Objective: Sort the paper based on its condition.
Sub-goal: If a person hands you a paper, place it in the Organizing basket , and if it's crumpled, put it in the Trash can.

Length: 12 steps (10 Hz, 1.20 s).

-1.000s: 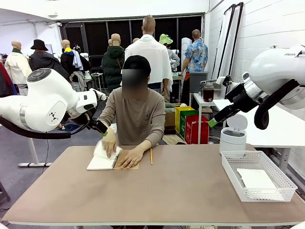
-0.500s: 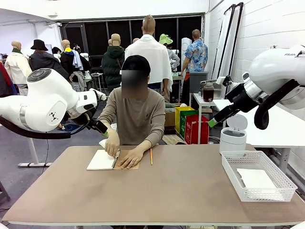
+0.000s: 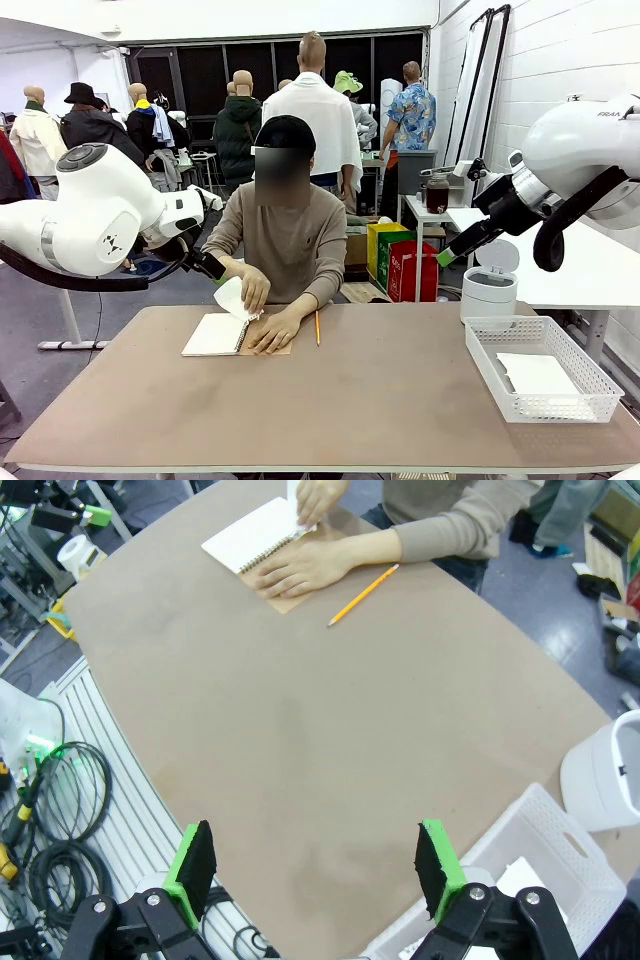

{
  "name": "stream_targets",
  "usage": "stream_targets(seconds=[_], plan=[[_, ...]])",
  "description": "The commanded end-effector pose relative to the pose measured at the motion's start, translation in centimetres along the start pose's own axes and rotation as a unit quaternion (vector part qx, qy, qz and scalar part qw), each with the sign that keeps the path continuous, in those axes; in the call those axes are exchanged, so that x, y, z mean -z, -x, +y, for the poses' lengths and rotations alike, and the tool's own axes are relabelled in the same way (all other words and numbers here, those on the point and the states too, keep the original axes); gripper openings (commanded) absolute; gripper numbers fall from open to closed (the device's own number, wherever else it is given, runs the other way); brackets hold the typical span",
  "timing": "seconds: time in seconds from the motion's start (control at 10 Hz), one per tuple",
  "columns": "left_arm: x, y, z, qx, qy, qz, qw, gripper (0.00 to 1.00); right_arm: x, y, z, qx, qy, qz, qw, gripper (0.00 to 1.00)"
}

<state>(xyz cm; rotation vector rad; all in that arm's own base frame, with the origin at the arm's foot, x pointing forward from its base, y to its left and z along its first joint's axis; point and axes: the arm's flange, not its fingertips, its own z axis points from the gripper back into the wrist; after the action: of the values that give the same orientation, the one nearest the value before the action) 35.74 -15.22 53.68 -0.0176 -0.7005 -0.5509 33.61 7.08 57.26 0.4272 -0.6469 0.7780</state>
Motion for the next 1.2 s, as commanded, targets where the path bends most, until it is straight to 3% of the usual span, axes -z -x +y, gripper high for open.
stream_targets(seconds=[0.0, 1.1], plan=[[0.00, 0.02, 0.06, 0.002, 0.000, 0.000, 1.000, 1.00, 0.03, -0.08, 0.05, -0.001, 0.000, 0.000, 1.000, 1.00], [0.00, 0.02, 0.06, 0.002, 0.000, 0.000, 1.000, 1.00, 0.03, -0.08, 0.05, -0.001, 0.000, 0.000, 1.000, 1.00]])
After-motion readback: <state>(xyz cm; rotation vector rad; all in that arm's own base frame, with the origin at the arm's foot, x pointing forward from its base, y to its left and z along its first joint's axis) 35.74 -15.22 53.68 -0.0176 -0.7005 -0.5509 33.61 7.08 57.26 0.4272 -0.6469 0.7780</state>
